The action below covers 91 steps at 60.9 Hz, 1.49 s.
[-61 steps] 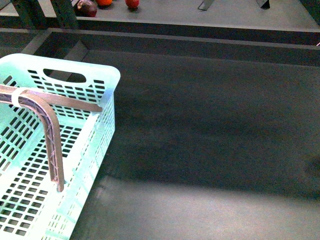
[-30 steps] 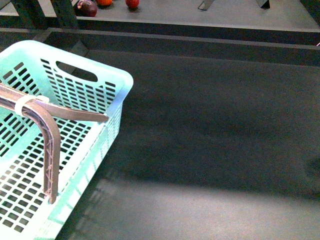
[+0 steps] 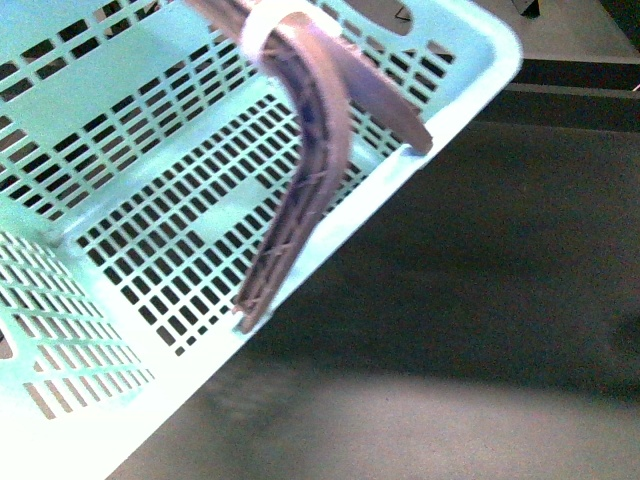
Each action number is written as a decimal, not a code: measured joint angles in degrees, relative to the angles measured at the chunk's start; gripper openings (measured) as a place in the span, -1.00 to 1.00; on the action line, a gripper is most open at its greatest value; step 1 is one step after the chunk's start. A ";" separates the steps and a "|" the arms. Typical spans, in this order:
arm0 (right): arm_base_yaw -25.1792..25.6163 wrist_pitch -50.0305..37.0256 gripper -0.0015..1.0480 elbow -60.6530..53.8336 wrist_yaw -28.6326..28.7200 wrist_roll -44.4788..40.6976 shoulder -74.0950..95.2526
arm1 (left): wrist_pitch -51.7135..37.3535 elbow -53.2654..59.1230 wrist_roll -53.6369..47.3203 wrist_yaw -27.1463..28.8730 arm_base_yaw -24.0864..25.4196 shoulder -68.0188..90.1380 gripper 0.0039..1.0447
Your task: Pick apple with right arm and hold basket with left
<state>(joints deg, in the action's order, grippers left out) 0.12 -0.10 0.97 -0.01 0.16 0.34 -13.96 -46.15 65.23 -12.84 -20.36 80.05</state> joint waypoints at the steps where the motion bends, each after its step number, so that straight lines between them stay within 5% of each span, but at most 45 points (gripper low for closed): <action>1: 0.00 0.02 0.83 0.00 0.00 0.00 0.00 | 0.37 -0.52 0.00 0.09 -1.01 0.11 -0.88; 21: 0.00 0.00 0.83 0.00 0.00 0.00 0.00 | 2.86 -6.32 -1.25 2.08 -12.96 3.72 -0.88; 49: -0.02 0.04 0.83 0.02 0.00 0.00 0.02 | 3.13 -6.43 -2.01 2.84 -13.66 4.13 -0.88; 58: -7.19 24.46 0.83 9.66 -22.12 12.33 15.91 | 3.17 -6.47 -1.95 2.51 -13.66 4.24 -0.88; 64: -7.19 28.35 0.83 10.32 -24.04 15.65 20.37 | 3.17 -6.49 -2.05 2.12 -13.77 4.31 -0.88; 70: -3.56 25.27 0.83 10.86 -19.45 15.74 23.34 | 3.17 -6.49 -1.97 2.32 -13.77 4.37 -0.88; 80: 9.40 9.42 0.83 11.61 -10.03 14.27 39.91 | 3.17 -6.51 -2.05 2.38 -13.75 4.39 -0.88; 91: 18.05 -10.86 0.83 14.01 -8.72 11.74 64.41 | 3.17 -6.51 -2.19 2.58 -13.73 4.39 -0.88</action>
<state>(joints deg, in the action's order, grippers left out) 18.17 -10.96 14.98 -8.73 11.90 64.75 -10.79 -52.66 63.05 -10.26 -34.09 84.44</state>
